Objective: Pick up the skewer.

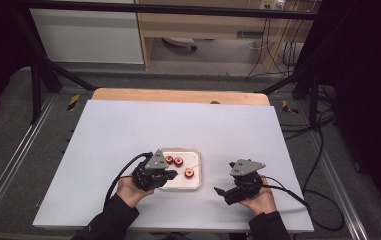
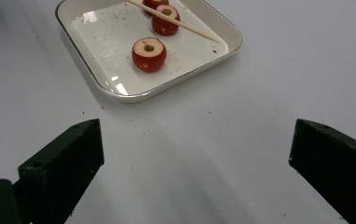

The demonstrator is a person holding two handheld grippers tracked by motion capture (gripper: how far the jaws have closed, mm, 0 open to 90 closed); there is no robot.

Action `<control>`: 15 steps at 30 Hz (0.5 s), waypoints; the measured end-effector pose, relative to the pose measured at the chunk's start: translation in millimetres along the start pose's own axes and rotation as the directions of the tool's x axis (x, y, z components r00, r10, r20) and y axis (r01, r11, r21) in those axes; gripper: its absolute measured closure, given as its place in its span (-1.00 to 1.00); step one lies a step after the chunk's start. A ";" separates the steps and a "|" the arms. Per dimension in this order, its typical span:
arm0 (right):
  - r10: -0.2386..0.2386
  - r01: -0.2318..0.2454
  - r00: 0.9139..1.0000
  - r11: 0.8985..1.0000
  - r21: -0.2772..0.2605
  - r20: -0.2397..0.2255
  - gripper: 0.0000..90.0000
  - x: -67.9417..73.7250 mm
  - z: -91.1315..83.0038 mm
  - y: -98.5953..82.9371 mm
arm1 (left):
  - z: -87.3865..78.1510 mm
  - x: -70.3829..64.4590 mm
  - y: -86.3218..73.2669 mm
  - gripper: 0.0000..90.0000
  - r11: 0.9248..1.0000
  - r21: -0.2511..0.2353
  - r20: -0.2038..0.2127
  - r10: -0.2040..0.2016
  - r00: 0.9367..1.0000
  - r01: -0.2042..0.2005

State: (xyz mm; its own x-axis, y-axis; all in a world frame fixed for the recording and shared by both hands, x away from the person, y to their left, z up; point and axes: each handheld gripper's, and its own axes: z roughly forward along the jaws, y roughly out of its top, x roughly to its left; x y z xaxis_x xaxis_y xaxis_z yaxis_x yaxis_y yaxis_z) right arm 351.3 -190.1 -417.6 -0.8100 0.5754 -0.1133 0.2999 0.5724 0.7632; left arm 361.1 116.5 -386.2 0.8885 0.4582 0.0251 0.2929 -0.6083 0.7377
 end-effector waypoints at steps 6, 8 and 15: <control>-0.106 0.105 0.994 0.994 0.031 0.018 -0.84 9.4 4.2 15.8 | 5.0 -4.6 6.7 0.97 0.999 0.023 0.010 0.026 1.000 -0.027; -0.142 0.142 0.989 0.989 0.033 0.026 -0.80 12.7 5.3 18.9 | 6.4 -6.0 8.3 0.97 0.999 0.023 0.018 0.026 0.999 -0.027; -0.255 0.253 0.966 0.966 0.046 0.040 -0.58 23.0 7.7 26.8 | 12.3 -11.4 14.7 0.97 0.998 0.041 0.036 0.045 0.998 -0.046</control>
State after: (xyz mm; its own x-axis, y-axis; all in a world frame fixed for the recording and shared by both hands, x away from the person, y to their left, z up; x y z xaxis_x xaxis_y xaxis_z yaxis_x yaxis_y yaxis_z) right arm 344.6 -157.0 -404.7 -0.8389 0.4333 -0.3294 0.1079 0.7256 0.6796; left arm 359.6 94.4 -383.9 0.9130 0.4066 0.0338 0.2656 -0.6550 0.7074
